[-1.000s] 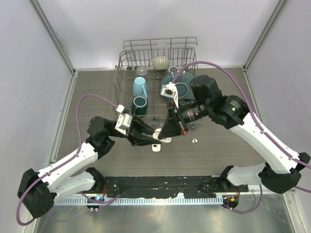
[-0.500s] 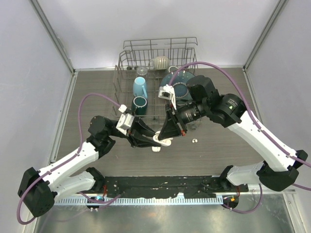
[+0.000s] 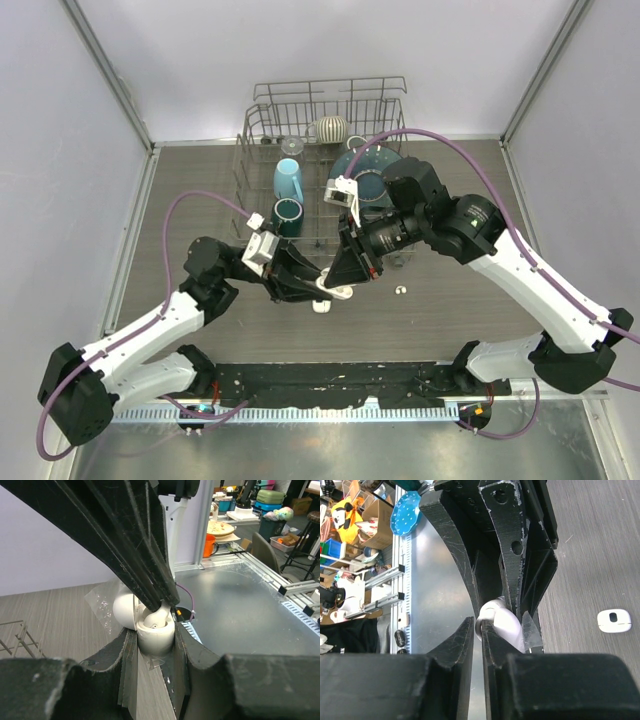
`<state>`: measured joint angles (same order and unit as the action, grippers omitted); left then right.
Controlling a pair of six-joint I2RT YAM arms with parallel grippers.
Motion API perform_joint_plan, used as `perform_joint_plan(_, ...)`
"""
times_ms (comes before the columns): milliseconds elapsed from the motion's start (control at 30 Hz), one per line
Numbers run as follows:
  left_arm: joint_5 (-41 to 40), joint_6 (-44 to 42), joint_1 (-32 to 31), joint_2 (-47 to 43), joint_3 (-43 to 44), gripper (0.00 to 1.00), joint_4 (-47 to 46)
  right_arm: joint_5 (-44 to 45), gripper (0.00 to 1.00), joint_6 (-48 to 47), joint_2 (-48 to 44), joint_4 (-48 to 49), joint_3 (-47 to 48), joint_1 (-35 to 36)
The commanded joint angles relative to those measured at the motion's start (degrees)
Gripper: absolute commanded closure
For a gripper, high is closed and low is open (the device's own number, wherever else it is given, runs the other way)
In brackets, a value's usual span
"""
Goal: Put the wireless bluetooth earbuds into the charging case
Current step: Place the earbud in the charging case.
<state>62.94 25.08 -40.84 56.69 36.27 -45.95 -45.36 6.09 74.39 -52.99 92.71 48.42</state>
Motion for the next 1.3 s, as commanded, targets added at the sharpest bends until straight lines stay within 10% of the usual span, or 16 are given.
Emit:
perform_joint_plan(0,-2.0,-0.2,-0.3,-1.1,2.4,1.0,-6.4,8.0,0.78,-1.0,0.3,-2.8,1.2,0.1)
perform_joint_plan(700,-3.3,-0.8,-0.2,-2.3,0.0,1.0,-5.4,15.8,0.29,1.5,-2.1,0.6,5.4,0.1)
perform_joint_plan(1267,-16.9,-11.5,-0.3,-7.4,-2.7,1.0,6.9,18.1,0.27,4.3,-9.1,8.3,2.2,0.1)
